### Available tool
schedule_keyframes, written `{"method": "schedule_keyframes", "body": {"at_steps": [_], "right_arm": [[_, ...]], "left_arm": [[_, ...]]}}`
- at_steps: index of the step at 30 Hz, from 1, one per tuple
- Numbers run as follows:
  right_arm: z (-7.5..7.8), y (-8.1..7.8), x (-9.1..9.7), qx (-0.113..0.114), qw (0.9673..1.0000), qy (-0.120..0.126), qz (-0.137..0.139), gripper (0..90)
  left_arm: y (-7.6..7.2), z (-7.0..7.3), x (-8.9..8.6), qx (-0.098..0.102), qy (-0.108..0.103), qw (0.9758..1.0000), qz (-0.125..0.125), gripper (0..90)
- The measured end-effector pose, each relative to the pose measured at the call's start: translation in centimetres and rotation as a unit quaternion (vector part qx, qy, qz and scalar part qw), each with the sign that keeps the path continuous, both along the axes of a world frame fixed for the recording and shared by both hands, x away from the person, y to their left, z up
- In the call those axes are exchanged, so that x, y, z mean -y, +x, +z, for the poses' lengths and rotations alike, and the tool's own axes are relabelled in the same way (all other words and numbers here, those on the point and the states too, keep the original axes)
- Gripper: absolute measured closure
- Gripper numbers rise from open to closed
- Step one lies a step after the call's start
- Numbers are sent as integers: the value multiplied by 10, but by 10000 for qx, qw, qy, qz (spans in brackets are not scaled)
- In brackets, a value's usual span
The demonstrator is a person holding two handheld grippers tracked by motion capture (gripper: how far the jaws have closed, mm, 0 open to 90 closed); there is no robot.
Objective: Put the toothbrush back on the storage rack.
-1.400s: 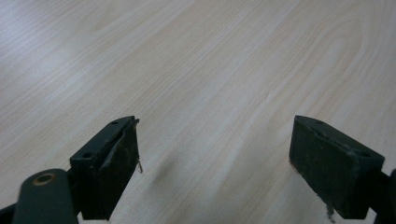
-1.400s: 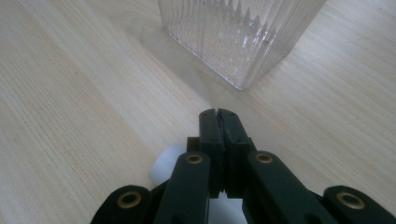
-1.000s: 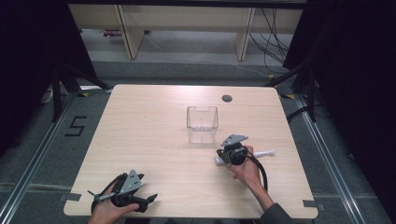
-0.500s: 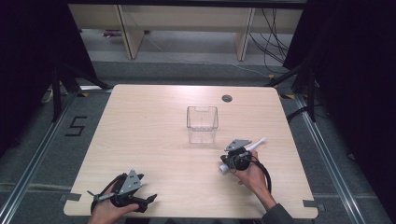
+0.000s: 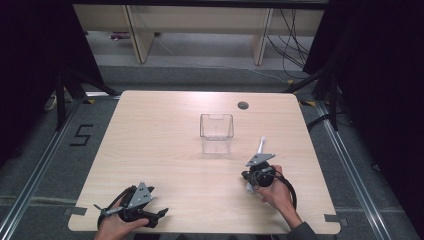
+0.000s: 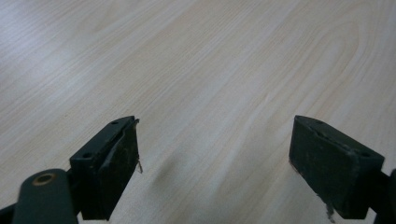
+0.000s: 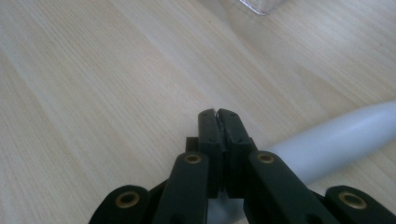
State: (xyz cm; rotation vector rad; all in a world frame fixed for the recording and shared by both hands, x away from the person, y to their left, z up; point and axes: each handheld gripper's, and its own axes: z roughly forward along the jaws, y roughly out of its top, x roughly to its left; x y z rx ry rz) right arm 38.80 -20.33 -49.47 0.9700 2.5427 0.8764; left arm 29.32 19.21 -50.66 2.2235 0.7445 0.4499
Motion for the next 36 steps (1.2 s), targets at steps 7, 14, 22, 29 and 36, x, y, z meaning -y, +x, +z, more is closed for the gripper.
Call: {"method": "schedule_keyframes", "body": {"at_steps": [7,14,22,29,36], "right_arm": [[3,-2,10,-135,9999,-8,-98,886],[3,-3,14,-251,9986,88,-465,884],[3,0,21,-286,9986,81,-441,884],[3,1,26,-248,9981,74,-557,883],[6,3,35,-373,9974,63,-608,884]], "left_arm": [[0,0,0,-48,14,10000,-35,153],[1,0,0,-42,14,10000,-39,153],[0,-1,1,-27,-8,10000,-23,153],[0,-1,0,-44,-18,10000,-42,153],[0,0,0,-53,-17,10000,-15,153]]}}
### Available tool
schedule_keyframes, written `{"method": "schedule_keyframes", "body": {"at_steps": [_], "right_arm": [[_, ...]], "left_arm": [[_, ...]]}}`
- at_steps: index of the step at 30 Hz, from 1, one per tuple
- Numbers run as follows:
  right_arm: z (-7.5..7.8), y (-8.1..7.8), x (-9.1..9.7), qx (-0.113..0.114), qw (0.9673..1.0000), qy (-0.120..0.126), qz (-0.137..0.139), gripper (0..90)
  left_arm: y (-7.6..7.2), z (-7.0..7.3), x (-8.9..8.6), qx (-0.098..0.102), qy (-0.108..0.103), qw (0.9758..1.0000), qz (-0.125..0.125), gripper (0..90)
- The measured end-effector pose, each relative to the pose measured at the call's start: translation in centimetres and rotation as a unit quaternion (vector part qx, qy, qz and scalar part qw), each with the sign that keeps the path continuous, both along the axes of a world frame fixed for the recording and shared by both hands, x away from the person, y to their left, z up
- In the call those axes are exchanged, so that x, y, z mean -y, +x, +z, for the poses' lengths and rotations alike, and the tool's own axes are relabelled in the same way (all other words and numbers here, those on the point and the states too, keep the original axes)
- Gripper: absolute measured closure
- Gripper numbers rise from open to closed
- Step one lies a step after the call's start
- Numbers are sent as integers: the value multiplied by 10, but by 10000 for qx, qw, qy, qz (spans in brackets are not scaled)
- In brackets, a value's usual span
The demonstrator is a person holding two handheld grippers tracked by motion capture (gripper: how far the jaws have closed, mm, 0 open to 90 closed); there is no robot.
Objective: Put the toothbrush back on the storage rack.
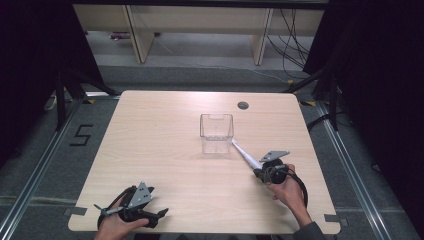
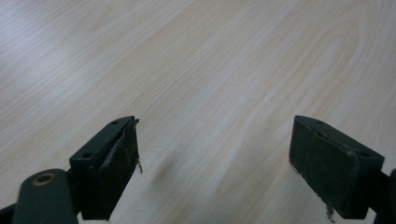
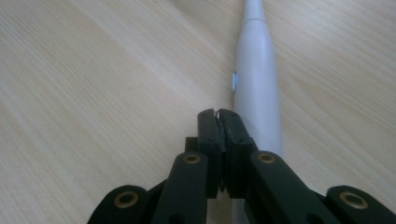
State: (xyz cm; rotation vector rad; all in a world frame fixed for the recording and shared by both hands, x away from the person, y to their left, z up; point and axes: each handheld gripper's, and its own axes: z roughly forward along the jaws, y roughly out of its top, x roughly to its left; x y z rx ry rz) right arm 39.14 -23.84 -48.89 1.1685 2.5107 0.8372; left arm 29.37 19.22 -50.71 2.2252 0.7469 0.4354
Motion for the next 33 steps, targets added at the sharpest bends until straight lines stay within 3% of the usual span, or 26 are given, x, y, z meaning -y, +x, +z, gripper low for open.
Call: {"method": "schedule_keyframes", "body": {"at_steps": [1,2,3,7,8,9,11,12,13,14,19,21,22,23,26,27,29,30,33], "right_arm": [[-3,1,2,147,9999,22,-9,884],[0,0,3,-4,9999,30,-100,884],[-1,2,5,127,9999,-6,4,884],[0,3,11,27,9999,-7,-114,884],[0,2,11,-4,9997,117,-224,884],[1,4,15,38,9999,-12,-129,884],[0,4,16,22,9996,96,-266,884],[0,5,18,48,9998,-19,-194,884],[1,5,18,-45,9996,45,-274,884],[-1,5,18,62,9995,79,-309,884],[1,7,23,-32,9994,52,-348,884],[2,8,25,-18,9994,-1,-335,884],[-1,10,26,124,9995,2,-290,884],[1,10,27,-23,9996,-8,-290,884],[0,12,28,69,9996,12,-268,884],[-1,14,29,211,9995,-38,-227,884],[0,11,27,-35,9991,40,-428,882],[0,13,29,103,9995,-42,-299,881],[4,12,27,16,9995,-33,-317,877]], "left_arm": [[0,0,0,2,-9,10000,-1,153],[0,0,0,1,22,10000,-26,153],[0,0,0,-5,21,10000,-30,153],[0,0,0,-45,-14,10000,14,153],[0,0,0,34,57,10000,-28,153],[0,0,1,12,1,10000,-15,153],[0,-1,1,19,9,10000,-16,153],[0,-1,1,9,1,10000,-13,153],[0,-1,1,13,7,10000,-10,153],[0,-1,1,13,6,10000,-10,153],[0,-1,1,10,8,10000,-9,153],[0,-1,1,-4,5,10000,-12,153],[0,-1,1,-39,39,10000,-20,153],[0,-1,1,-6,28,10000,-6,153],[0,-1,1,2,9,10000,-5,153],[0,-1,1,-4,9,10000,-1,153],[0,-1,1,-40,36,10000,-22,153],[0,-1,1,-24,16,10000,-10,153],[0,-1,1,-5,64,10000,-3,153]]}}
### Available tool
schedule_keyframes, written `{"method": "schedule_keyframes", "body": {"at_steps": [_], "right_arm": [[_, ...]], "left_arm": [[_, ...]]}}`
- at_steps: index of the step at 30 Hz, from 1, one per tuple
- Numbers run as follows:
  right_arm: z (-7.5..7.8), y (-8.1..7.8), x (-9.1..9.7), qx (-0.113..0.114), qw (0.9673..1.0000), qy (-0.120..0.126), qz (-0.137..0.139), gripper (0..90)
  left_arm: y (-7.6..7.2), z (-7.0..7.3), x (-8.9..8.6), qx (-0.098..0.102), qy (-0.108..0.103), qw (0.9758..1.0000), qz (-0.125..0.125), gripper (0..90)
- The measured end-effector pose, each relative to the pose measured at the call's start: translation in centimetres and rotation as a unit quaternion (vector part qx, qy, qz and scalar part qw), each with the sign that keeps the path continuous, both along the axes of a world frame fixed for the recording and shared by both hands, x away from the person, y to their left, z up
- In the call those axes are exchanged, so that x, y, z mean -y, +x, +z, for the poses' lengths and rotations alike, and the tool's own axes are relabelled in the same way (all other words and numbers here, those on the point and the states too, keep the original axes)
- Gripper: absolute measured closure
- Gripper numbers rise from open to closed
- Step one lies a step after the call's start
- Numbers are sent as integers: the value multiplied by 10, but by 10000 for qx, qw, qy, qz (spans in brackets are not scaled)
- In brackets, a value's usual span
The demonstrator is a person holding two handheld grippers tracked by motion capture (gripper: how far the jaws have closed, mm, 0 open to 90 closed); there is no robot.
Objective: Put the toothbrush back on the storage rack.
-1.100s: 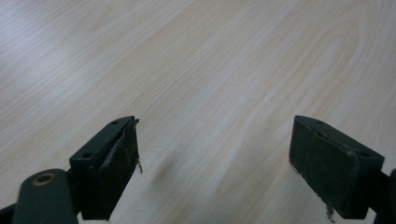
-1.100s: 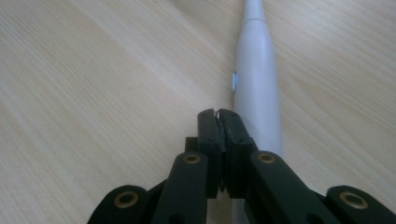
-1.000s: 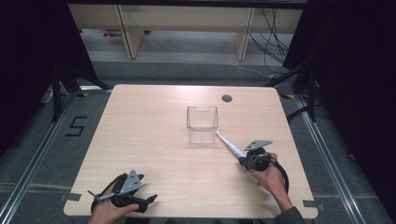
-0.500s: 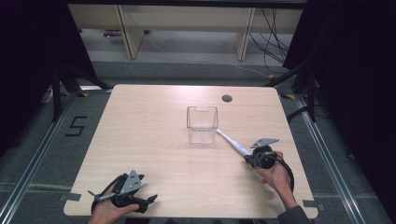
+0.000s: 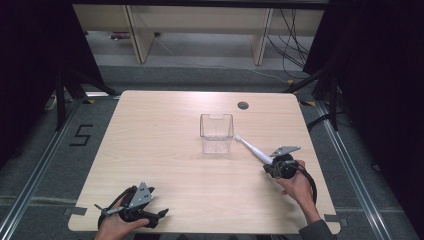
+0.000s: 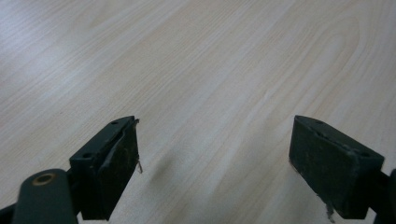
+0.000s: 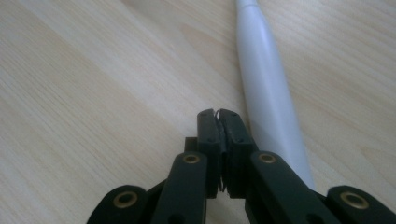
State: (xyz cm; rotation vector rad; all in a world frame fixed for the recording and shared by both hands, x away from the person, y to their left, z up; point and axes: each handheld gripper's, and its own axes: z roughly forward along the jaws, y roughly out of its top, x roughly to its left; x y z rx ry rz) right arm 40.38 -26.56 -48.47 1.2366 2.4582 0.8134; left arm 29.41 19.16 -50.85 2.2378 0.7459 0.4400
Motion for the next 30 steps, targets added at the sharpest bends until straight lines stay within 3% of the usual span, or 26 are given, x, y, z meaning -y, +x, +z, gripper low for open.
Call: {"method": "schedule_keyframes", "body": {"at_steps": [2,3,5,8,9,11,12,14,17,18,20,21,23,30], "right_arm": [[4,0,-3,60,9999,-111,84,874],[4,1,-5,229,9996,-97,127,870],[11,3,-7,206,9997,-72,96,865],[18,10,-5,441,9981,-371,206,853],[19,11,-6,385,9987,-296,117,848],[20,17,-4,540,9977,-390,148,828],[22,17,-5,383,9982,-460,59,816],[23,22,-4,413,9974,-580,129,788],[24,27,-6,282,9968,-737,132,722],[25,30,-6,350,9957,-832,197,705],[26,34,-8,178,9962,-846,141,686],[27,37,-8,229,9954,-906,206,682],[28,41,-12,31,9951,-976,127,649],[26,62,-19,-513,9887,-1369,342,591]], "left_arm": [[0,0,0,-11,-5,10000,-6,153],[0,1,0,-34,64,10000,-22,153],[0,0,0,-3,-19,10000,9,153],[0,0,0,-9,-32,10000,9,153],[0,-1,0,-10,-33,10000,6,153],[0,0,0,-6,-31,10000,11,153],[0,0,0,-8,-47,10000,6,154],[0,0,0,-3,-29,10000,10,153],[0,-1,-1,-4,-10,10000,26,154],[0,0,-1,-4,15,10000,6,154],[1,0,-1,-7,-2,10000,15,154],[1,0,-1,-9,3,10000,14,153],[1,-1,-1,-14,25,10000,12,154],[0,0,-1,3,-31,10000,30,154]]}}
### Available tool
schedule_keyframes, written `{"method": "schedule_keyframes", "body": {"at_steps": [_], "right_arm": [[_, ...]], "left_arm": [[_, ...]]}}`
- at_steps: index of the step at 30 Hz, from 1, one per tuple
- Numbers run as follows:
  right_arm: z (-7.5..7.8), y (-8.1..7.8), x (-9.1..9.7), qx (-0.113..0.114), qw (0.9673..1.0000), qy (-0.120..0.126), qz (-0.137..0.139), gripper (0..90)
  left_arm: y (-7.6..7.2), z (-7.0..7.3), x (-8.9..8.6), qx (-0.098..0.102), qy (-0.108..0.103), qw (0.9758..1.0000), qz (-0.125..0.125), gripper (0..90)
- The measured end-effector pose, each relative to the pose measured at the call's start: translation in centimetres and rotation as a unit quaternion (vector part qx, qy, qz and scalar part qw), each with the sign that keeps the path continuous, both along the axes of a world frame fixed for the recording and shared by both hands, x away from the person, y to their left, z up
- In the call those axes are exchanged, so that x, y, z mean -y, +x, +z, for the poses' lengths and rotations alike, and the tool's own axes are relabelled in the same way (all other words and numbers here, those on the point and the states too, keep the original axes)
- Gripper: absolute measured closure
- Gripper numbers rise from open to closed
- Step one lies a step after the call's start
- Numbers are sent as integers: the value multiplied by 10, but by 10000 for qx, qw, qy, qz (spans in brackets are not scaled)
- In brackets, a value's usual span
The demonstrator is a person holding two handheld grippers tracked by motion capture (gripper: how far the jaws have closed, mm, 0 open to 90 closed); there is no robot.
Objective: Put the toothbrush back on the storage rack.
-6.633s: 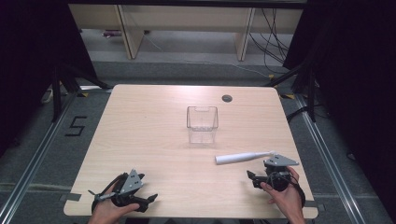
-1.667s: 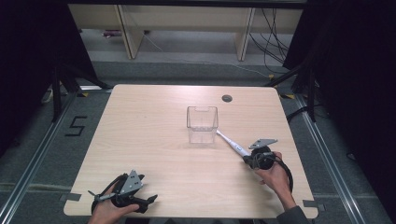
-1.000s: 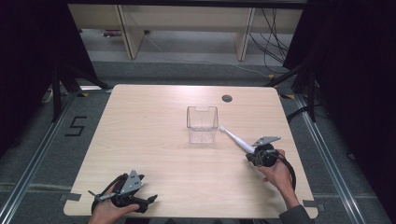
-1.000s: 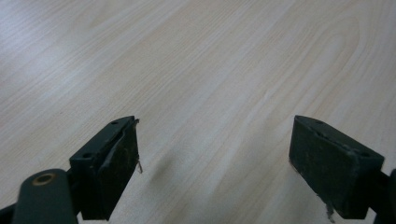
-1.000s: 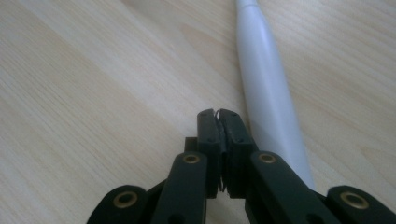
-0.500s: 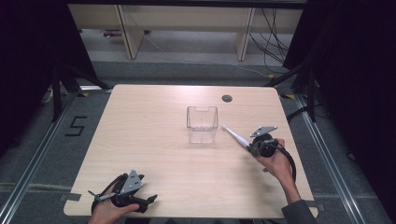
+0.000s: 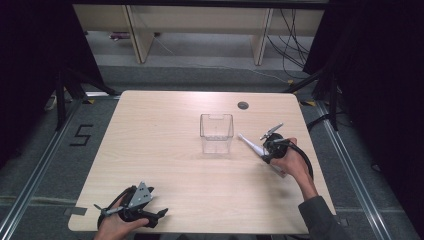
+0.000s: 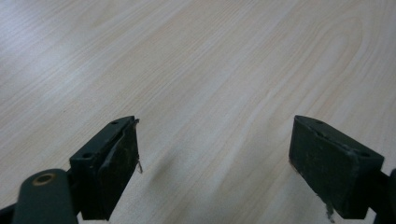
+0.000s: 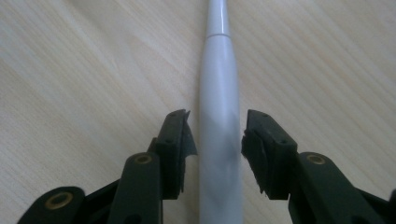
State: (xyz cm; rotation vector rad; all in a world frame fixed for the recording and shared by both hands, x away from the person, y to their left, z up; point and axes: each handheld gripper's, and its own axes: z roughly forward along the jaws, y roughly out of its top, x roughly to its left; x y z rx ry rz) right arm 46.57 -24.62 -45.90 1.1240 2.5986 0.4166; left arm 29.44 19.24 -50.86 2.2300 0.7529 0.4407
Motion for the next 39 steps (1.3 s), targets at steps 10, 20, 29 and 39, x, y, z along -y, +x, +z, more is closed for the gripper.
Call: {"method": "schedule_keyframes", "body": {"at_steps": [10,20,29,39], "right_arm": [[-8,19,1,-380,9991,-173,-56,588],[-15,31,-2,-652,9976,-223,-35,620],[-14,40,-3,-911,9955,-264,-35,664],[-13,47,-3,-1251,9915,-347,-4,667]], "left_arm": [[0,0,0,-23,-13,10000,-31,154],[0,-1,1,-11,6,10000,-1,154],[0,-1,0,-8,21,10000,-17,153],[0,0,0,-9,22,10000,-17,153]]}}
